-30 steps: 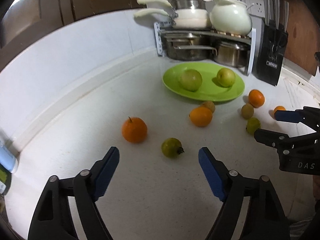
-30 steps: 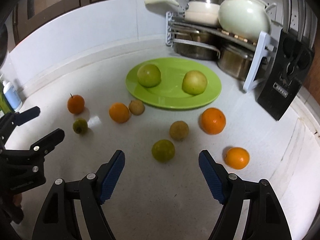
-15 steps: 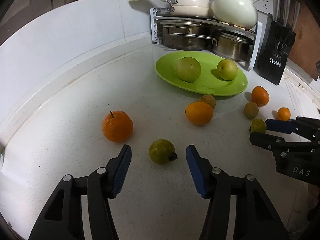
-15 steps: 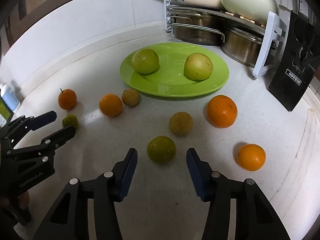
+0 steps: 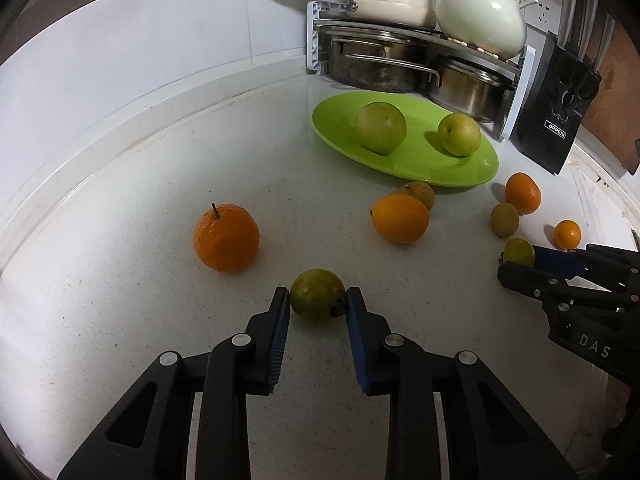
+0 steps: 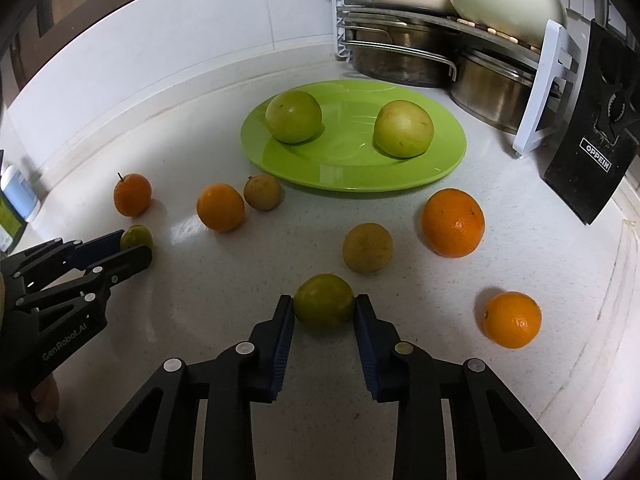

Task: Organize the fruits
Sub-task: 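Carry the small green fruit with the right tool over the plate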

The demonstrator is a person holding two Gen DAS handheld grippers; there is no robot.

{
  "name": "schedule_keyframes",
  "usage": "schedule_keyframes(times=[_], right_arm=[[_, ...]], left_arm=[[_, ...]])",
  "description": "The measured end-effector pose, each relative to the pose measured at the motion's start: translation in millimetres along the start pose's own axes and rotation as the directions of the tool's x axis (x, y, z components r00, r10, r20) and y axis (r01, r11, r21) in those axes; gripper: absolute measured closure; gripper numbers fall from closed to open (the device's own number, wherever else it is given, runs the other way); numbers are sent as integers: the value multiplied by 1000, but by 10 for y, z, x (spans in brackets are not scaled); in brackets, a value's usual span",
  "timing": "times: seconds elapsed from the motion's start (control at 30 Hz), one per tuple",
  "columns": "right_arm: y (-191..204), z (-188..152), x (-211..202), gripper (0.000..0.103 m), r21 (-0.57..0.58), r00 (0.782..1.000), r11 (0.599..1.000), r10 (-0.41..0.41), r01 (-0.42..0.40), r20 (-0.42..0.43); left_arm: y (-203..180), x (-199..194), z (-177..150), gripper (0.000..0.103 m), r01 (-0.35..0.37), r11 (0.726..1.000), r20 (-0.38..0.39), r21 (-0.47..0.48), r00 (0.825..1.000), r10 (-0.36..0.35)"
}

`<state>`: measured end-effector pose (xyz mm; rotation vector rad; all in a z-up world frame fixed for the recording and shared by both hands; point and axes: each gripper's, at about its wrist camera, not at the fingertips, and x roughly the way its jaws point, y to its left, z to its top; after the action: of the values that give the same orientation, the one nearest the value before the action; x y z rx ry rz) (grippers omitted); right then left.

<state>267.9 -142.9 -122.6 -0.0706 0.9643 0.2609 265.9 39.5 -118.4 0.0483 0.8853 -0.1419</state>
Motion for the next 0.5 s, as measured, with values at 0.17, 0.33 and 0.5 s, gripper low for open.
schedule_keyframes(times=[0.17, 0.33, 0.5], right_arm=[[-3, 10, -31, 72, -5, 1000, 1000, -3, 3, 10], [-8, 14, -62, 72, -2, 1000, 1000, -2, 2, 18], [16, 33, -122, 72, -4, 999, 1000, 5, -4, 33]], left_arm=[[-17, -34, 6, 74, 0, 1000, 13, -1, 1000, 0], [-35, -74, 19, 74, 4, 1000, 22, -1, 1000, -4], [-55, -142, 45, 74, 8, 1000, 35, 0, 999, -8]])
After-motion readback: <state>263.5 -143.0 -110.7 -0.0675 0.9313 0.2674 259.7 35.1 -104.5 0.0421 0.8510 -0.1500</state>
